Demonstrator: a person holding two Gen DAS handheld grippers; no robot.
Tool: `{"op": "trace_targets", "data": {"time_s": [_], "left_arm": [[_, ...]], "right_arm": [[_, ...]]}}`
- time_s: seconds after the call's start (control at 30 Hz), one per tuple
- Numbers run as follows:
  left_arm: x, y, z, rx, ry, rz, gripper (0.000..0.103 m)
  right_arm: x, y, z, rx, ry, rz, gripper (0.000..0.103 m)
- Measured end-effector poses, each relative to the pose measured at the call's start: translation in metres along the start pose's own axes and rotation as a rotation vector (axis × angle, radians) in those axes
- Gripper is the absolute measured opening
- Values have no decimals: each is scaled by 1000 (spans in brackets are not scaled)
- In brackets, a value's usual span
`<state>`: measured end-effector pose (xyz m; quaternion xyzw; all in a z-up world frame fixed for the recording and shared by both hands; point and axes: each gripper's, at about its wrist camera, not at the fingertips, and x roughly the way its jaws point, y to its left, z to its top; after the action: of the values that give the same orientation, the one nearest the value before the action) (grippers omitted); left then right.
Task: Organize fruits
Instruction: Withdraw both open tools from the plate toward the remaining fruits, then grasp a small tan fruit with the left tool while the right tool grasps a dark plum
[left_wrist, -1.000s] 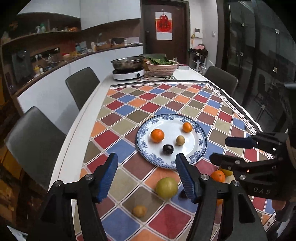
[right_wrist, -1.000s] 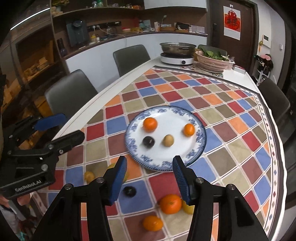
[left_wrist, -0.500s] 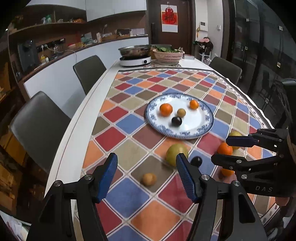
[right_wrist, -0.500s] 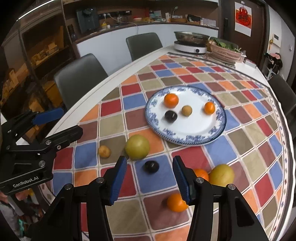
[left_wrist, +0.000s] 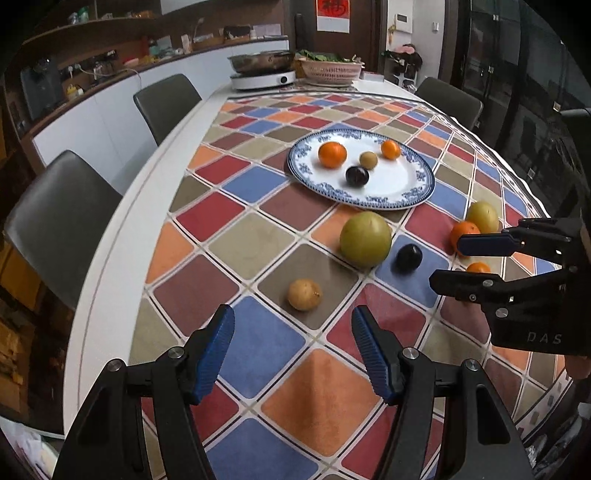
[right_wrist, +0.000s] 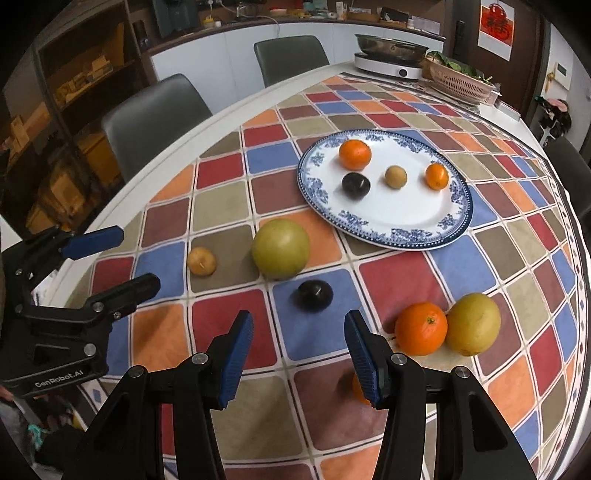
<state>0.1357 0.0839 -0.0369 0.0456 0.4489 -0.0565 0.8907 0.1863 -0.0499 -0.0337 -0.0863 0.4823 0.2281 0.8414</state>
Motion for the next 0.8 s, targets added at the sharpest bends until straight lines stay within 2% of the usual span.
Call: {"op": "trace_targets", "data": {"time_s": [0.3,0.4,0.5,0.6,0.7,0.8], "left_arm": [[22,-1,3,64,-7,-26,65],[30,1,5,65,5,-35,60],[39,2,7,56,21,-37,58],[45,2,8,55,36,-46,51],[50,1,9,56,48,-45,49],[54,1,11,50,56,-51,45]], "right_arm": [[23,-5,2,0,35,-11,52],[29,-6,4,-2,38,-13,51],[33,-7,6,-1,44,-10,46],[36,-6,9,-7,48,-6,46],[39,-7,11,-7,49,1,46],[44,-9,14,2,61,9,40]]}}
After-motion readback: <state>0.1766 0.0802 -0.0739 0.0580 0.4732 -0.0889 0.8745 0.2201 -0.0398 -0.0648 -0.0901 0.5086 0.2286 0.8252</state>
